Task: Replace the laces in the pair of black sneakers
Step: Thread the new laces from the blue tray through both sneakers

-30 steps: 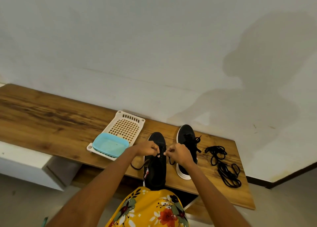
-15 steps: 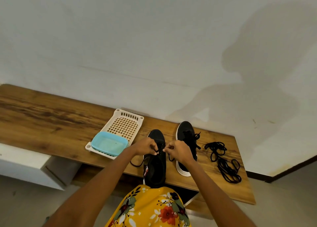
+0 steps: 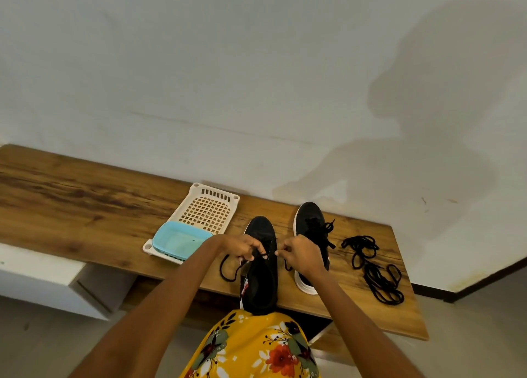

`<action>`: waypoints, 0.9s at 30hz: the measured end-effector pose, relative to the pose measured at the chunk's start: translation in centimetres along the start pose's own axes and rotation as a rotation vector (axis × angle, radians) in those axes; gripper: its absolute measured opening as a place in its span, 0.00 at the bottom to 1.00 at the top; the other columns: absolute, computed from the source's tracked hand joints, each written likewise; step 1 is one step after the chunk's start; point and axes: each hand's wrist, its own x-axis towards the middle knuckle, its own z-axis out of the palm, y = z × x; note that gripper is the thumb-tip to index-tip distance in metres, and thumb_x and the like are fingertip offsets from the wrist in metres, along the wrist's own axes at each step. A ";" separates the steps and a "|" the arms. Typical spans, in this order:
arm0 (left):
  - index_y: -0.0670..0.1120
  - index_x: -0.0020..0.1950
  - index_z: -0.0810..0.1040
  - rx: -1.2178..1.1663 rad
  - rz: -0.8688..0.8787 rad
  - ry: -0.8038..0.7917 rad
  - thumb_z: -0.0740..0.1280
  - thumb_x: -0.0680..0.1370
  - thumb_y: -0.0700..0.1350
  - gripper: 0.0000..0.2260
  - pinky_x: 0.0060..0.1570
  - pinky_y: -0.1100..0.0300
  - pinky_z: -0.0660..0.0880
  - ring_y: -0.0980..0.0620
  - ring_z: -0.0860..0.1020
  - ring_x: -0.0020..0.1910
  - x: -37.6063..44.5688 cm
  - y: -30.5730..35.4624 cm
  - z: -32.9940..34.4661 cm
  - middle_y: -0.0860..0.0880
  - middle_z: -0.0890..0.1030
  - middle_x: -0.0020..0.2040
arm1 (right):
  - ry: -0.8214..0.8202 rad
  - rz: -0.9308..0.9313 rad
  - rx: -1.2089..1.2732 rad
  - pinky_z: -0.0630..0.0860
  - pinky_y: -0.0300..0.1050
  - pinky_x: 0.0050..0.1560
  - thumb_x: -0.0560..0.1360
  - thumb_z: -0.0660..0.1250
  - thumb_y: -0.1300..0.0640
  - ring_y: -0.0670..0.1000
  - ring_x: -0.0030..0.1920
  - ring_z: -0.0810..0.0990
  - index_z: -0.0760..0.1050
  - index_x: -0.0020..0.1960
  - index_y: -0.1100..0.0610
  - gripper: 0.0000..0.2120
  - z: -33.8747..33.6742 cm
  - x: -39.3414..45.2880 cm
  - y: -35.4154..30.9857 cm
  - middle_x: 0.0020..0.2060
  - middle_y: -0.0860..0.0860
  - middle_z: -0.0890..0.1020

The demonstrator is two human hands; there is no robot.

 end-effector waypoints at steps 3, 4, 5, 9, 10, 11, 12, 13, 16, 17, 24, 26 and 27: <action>0.46 0.65 0.72 0.056 -0.013 -0.032 0.58 0.77 0.32 0.18 0.36 0.65 0.66 0.57 0.66 0.31 -0.1 0.1 -0.5 0.49 0.71 0.37 | -0.020 0.065 -0.029 0.65 0.38 0.34 0.76 0.66 0.48 0.47 0.44 0.78 0.82 0.44 0.52 0.10 1.0 -0.5 0.8 0.41 0.48 0.83; 0.46 0.65 0.72 0.077 -0.014 -0.036 0.59 0.77 0.32 0.18 0.37 0.64 0.66 0.56 0.67 0.32 -0.1 0.2 -0.5 0.49 0.71 0.39 | -0.039 0.085 0.015 0.64 0.37 0.32 0.76 0.66 0.49 0.46 0.41 0.77 0.81 0.42 0.52 0.09 1.2 -0.6 0.8 0.39 0.48 0.82; 0.45 0.66 0.72 0.098 -0.015 -0.028 0.59 0.77 0.32 0.19 0.38 0.64 0.67 0.56 0.68 0.33 -0.2 0.4 -0.4 0.48 0.72 0.40 | -0.063 0.099 0.102 0.63 0.35 0.32 0.76 0.67 0.50 0.44 0.38 0.75 0.79 0.39 0.50 0.09 1.1 -0.7 0.7 0.36 0.46 0.80; 0.41 0.65 0.74 0.165 0.032 0.110 0.63 0.78 0.38 0.15 0.47 0.65 0.67 0.45 0.74 0.52 -0.5 1.1 0.7 0.40 0.75 0.52 | -0.193 0.179 0.656 0.71 0.37 0.43 0.80 0.61 0.56 0.47 0.41 0.75 0.73 0.40 0.55 0.10 -0.9 -0.6 0.9 0.38 0.49 0.76; 0.41 0.64 0.75 0.167 0.041 0.147 0.66 0.78 0.42 0.15 0.49 0.64 0.67 0.46 0.74 0.56 -0.6 1.1 1.2 0.41 0.75 0.55 | -0.205 0.214 0.779 0.71 0.40 0.48 0.81 0.58 0.56 0.49 0.44 0.74 0.71 0.41 0.57 0.11 -1.7 -0.6 1.1 0.40 0.52 0.74; 0.41 0.62 0.76 0.165 0.040 0.196 0.68 0.77 0.45 0.16 0.51 0.63 0.68 0.47 0.74 0.58 -0.6 1.0 1.6 0.42 0.76 0.57 | -0.174 0.247 0.913 0.70 0.43 0.52 0.82 0.55 0.56 0.50 0.45 0.73 0.70 0.41 0.57 0.12 -2.4 -0.7 1.2 0.41 0.53 0.73; 0.41 0.61 0.77 0.171 0.038 0.257 0.69 0.76 0.46 0.16 0.52 0.62 0.68 0.48 0.74 0.58 -0.4 0.9 2.1 0.43 0.76 0.58 | -0.102 0.275 1.091 0.69 0.44 0.55 0.82 0.54 0.57 0.50 0.45 0.73 0.70 0.40 0.57 0.13 -3.3 -1.0 1.3 0.42 0.54 0.74; 0.41 0.59 0.78 0.176 0.031 0.328 0.69 0.75 0.46 0.14 0.53 0.62 0.69 0.48 0.75 0.57 -0.2 0.6 2.6 0.44 0.77 0.57 | -0.008 0.301 1.306 0.70 0.44 0.55 0.82 0.53 0.58 0.50 0.44 0.74 0.70 0.40 0.57 0.14 -4.3 -1.2 1.2 0.41 0.54 0.76; 0.41 0.54 0.81 0.148 0.037 0.508 0.68 0.76 0.43 0.09 0.52 0.62 0.70 0.50 0.77 0.54 0.3 0.5 4.0 0.45 0.79 0.54 | 0.235 0.346 1.805 0.73 0.45 0.50 0.83 0.52 0.57 0.51 0.38 0.75 0.67 0.40 0.58 0.14 -6.6 -1.6 0.7 0.34 0.54 0.75; 0.40 0.53 0.81 0.128 0.035 0.538 0.67 0.77 0.42 0.09 0.50 0.62 0.70 0.50 0.77 0.53 0.3 0.6 4.3 0.46 0.79 0.53 | 0.251 0.357 1.794 0.73 0.45 0.47 0.83 0.52 0.57 0.51 0.34 0.73 0.66 0.39 0.58 0.14 -6.9 -1.6 0.4 0.30 0.52 0.72; 0.41 0.48 0.83 0.115 0.020 0.550 0.66 0.77 0.41 0.07 0.42 0.61 0.74 0.53 0.80 0.39 0.9 0.4 4.0 0.45 0.84 0.44 | -0.200 0.050 0.430 0.70 0.38 0.36 0.81 0.57 0.49 0.46 0.33 0.73 0.71 0.38 0.54 0.15 -2.5 -1.7 -0.4 0.34 0.49 0.76; 0.41 0.47 0.83 0.136 0.025 0.537 0.66 0.77 0.42 0.07 0.37 0.64 0.72 0.60 0.76 0.28 1.1 0.4 3.8 0.46 0.82 0.38 | -0.256 0.023 0.127 0.72 0.45 0.47 0.79 0.62 0.47 0.51 0.45 0.76 0.73 0.41 0.56 0.14 -0.6 -1.3 -0.1 0.47 0.55 0.79; 0.41 0.47 0.83 0.141 0.027 0.524 0.66 0.77 0.42 0.07 0.36 0.65 0.72 0.59 0.76 0.26 1.2 0.3 3.6 0.45 0.82 0.37 | -0.232 0.042 0.063 0.72 0.47 0.50 0.77 0.65 0.47 0.53 0.52 0.75 0.74 0.47 0.57 0.12 0.1 -1.3 -0.1 0.53 0.55 0.77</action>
